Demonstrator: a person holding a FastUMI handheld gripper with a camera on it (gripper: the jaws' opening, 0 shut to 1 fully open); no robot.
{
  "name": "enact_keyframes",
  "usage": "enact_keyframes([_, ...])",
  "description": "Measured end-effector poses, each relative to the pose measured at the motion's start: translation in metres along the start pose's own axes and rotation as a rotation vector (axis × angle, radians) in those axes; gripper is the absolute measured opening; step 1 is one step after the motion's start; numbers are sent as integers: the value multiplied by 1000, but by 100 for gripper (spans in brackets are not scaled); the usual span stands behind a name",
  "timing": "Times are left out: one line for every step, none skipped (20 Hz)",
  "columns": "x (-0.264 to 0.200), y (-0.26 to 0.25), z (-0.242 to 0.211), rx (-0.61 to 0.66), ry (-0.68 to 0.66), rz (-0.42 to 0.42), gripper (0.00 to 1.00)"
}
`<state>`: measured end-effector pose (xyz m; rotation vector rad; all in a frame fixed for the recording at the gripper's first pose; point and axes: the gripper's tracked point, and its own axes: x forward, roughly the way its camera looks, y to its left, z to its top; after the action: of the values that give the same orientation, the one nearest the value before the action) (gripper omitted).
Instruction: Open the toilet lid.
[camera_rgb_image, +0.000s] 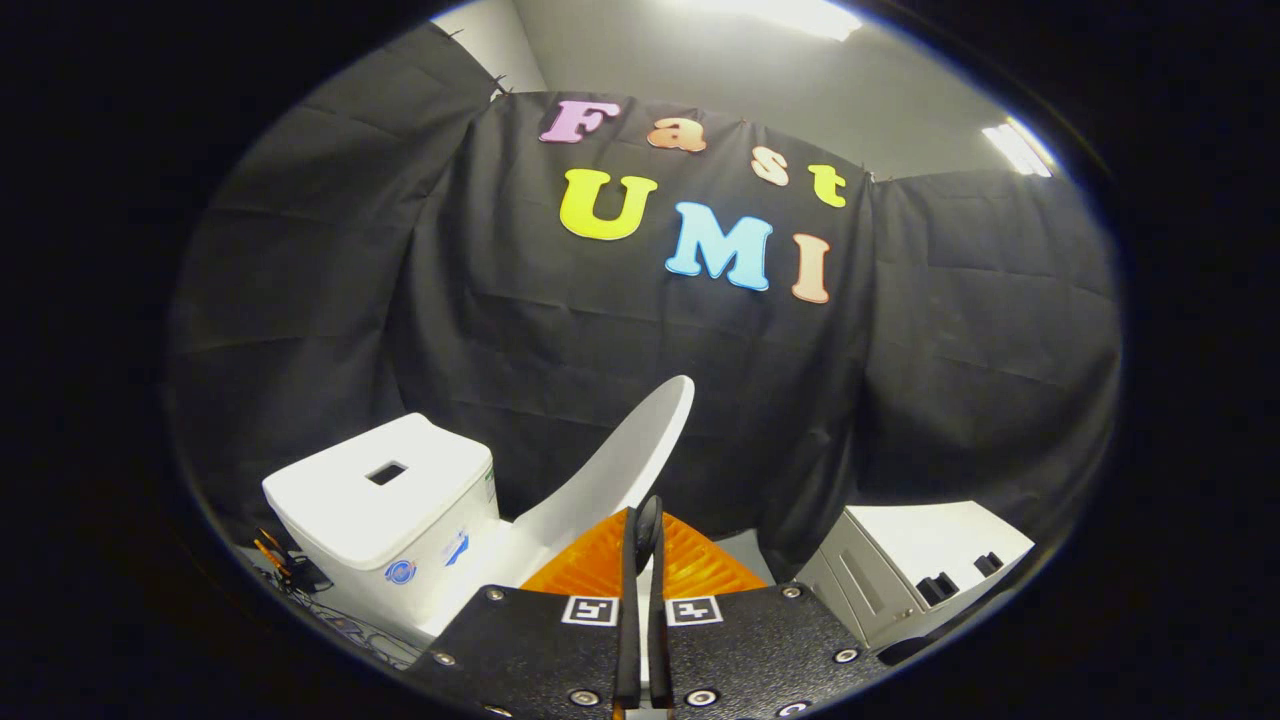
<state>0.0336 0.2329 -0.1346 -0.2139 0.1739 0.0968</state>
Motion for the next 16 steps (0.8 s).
enact_keyframes([0, 6, 4, -5, -6, 3, 3])
enact_keyframes([0, 13, 10, -13, -15, 8, 3])
enact_keyframes([0, 19, 14, -21, -18, 12, 3])
enact_keyframes([0, 26, 19, -31, -23, 15, 3])
enact_keyframes([0, 34, 24, -39, -27, 20, 3])
enact_keyframes([-1, 42, 27, -45, -32, 24, 3])
enact_keyframes([-2, 49, 29, -51, -37, 30, 3])
enact_keyframes([-2, 56, 34, -56, -40, 34, 3])
enact_keyframes([-2, 63, 36, -61, -43, 40, 3])
enact_keyframes([-2, 69, 40, -63, -44, 44, 3])
enact_keyframes([-1, 78, 45, -62, -48, 53, 3])
enact_keyframes([-1, 85, 47, -59, -49, 61, 3])
enact_keyframes([-2, 93, 50, -56, -54, 74, 3])
enact_keyframes([-2, 101, 53, -58, -58, 82, 3])
enact_keyframes([-3, 107, 55, -62, -62, 91, 3])
enact_keyframes([-2, 115, 59, -65, -68, 103, 3])
